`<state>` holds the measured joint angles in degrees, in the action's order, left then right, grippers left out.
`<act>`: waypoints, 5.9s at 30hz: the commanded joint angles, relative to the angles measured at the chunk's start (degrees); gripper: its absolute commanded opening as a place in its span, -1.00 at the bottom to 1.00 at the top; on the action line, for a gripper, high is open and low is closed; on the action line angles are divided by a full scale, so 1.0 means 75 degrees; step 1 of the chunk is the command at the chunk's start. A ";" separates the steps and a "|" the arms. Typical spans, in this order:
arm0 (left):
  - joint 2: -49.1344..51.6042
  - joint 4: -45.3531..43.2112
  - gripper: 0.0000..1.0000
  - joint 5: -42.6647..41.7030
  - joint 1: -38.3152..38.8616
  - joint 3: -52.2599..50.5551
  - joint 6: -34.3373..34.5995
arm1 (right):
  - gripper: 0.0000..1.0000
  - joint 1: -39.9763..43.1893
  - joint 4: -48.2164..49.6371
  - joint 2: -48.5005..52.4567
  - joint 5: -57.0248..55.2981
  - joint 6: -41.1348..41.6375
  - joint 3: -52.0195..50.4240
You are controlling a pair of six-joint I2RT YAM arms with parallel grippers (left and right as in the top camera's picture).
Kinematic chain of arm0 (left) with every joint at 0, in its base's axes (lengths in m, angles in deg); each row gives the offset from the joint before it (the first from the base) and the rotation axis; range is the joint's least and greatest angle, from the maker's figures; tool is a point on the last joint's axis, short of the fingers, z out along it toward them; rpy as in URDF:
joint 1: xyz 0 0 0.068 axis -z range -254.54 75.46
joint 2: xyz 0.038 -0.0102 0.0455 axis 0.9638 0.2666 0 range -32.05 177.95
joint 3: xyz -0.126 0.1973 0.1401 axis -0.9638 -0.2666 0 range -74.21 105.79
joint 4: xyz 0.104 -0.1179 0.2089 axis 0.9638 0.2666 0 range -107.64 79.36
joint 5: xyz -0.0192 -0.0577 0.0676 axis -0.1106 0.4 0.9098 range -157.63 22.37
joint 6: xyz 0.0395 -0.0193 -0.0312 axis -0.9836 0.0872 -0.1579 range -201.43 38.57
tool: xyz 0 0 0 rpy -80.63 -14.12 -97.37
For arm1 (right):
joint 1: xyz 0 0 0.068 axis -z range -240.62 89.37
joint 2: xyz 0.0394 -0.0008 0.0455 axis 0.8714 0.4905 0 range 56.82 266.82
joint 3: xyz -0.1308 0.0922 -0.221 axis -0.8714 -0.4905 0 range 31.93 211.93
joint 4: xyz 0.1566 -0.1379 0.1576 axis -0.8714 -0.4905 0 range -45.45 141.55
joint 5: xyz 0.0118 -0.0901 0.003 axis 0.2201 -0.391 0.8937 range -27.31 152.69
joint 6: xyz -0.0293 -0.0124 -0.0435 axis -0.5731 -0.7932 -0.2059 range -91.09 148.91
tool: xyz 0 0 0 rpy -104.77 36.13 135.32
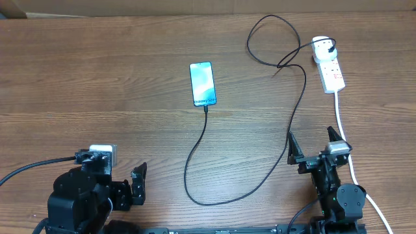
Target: Plug charger to phone and switch on socket
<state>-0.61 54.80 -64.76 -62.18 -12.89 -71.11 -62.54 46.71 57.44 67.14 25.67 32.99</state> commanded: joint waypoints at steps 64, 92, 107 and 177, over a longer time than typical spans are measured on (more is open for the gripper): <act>0.0003 -0.0012 0.99 0.0067 -0.0032 -0.0029 0.0020 | 1.00 -0.0038 0.0000 -0.0061 -0.0388 0.0052 -0.0079; -0.1352 -0.4051 0.99 -0.2398 -0.0038 -0.2072 -0.2993 | 1.00 -0.0038 0.0000 -0.0061 -0.0388 0.0052 -0.0079; -0.2786 -0.8119 0.99 -0.1515 -0.0076 -0.5374 -0.2917 | 0.99 -0.0038 0.0000 -0.0061 -0.0388 0.0050 -0.0079; -0.4164 -0.9104 0.99 -0.1067 -0.2267 -0.8142 -0.1373 | 1.00 -0.0038 0.0000 -0.0061 -0.0385 0.0050 -0.0079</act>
<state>-31.19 -13.76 -73.30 -78.11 -73.69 -83.41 -62.56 46.40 57.44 64.16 25.95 32.99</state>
